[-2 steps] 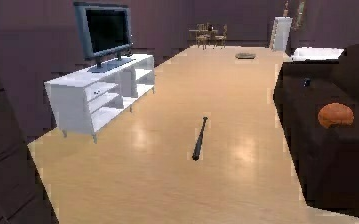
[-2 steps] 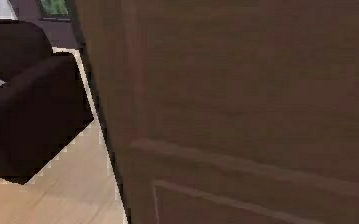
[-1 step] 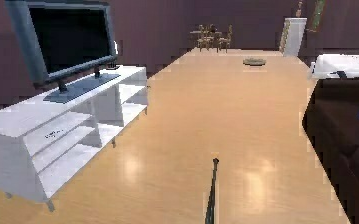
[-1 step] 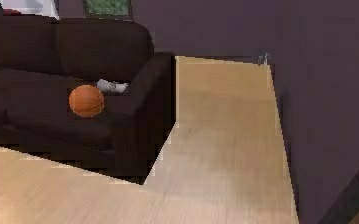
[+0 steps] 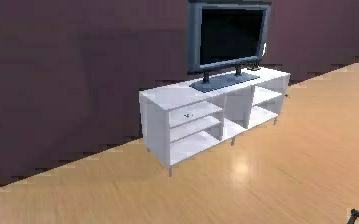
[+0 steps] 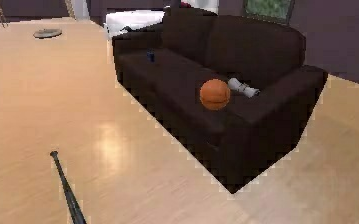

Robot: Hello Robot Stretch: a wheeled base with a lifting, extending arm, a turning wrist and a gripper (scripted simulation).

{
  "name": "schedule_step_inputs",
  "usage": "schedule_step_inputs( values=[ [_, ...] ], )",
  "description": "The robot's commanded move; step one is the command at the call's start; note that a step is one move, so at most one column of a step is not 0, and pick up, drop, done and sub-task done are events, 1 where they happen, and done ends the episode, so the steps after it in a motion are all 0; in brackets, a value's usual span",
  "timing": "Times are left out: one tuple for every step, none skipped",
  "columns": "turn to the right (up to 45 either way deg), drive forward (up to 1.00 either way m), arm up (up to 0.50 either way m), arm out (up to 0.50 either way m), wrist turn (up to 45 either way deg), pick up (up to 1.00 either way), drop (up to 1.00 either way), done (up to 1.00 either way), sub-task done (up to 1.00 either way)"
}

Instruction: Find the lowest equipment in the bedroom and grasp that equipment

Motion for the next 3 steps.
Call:
schedule_step_inputs(
  values=[
    [0.0, 1.00, 0.00, 0.00, 0.0, 0.00, 0.00, 0.00, 0.00],
    [45.0, 0.00, 0.00, 0.00, 0.0, 0.00, 0.00, 0.00, 0.00],
    [45.0, 0.00, 0.00, 0.00, 0.0, 0.00, 0.00, 0.00, 0.00]
  ],
)
